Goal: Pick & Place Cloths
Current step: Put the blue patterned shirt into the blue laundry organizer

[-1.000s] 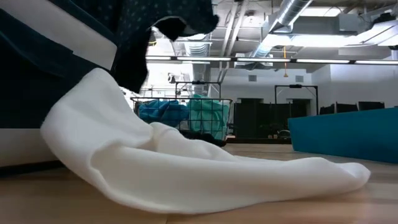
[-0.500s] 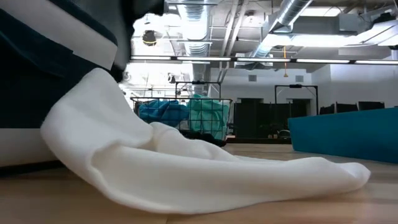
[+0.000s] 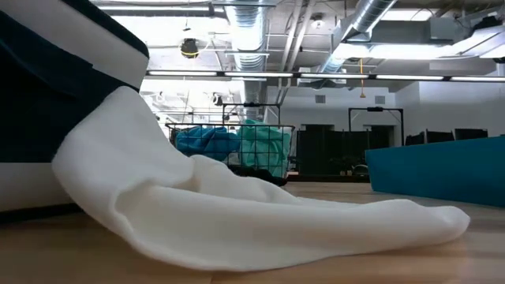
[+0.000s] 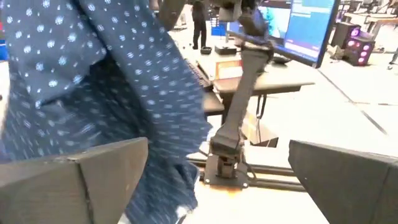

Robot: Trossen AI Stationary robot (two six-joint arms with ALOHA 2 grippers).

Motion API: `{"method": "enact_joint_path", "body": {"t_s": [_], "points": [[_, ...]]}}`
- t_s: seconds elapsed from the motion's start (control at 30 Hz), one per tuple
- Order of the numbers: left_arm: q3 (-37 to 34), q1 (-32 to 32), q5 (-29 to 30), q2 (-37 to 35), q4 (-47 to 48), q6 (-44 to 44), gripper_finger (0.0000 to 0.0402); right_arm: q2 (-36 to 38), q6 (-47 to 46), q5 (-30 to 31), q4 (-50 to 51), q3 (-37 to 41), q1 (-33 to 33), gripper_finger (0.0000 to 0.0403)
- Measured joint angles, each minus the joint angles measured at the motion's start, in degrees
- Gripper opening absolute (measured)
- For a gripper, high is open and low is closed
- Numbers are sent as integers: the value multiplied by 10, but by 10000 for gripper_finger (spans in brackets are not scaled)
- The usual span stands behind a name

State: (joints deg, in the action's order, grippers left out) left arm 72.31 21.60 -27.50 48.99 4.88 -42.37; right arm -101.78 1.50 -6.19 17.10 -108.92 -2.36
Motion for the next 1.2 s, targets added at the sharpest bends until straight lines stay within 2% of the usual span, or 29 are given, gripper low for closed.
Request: {"method": "enact_joint_path", "body": {"t_s": [0.2, 0.33, 0.53, 0.73, 0.83, 1.0, 1.1, 1.2], "points": [[0, 156, 156, 12, 58, 4, 1, -1, 0, 0, 9, 0, -19, 380], [0, 231, 281, 24, 128, 52, 1, -1, 0, 1, 19, 0, -21, 380], [-1, 262, 476, 33, 266, 112, 1, -1, 0, 3, 20, 0, -11, 379], [-28, 263, 612, 29, 404, 63, 1, -1, -34, 3, 33, 0, -1, 379], [-75, 263, 638, 27, 427, 11, 1, -1, -37, 3, 51, 0, -2, 379], [-151, 270, 635, 29, 427, -96, 1, -1, -52, 3, 71, 0, -3, 379], [-182, 290, 610, 28, 426, -150, 1, -1, -52, 2, 76, 0, -3, 379], [-216, 312, 555, 40, 425, -230, 1, -1, -52, 2, 77, 0, -3, 379]]}}
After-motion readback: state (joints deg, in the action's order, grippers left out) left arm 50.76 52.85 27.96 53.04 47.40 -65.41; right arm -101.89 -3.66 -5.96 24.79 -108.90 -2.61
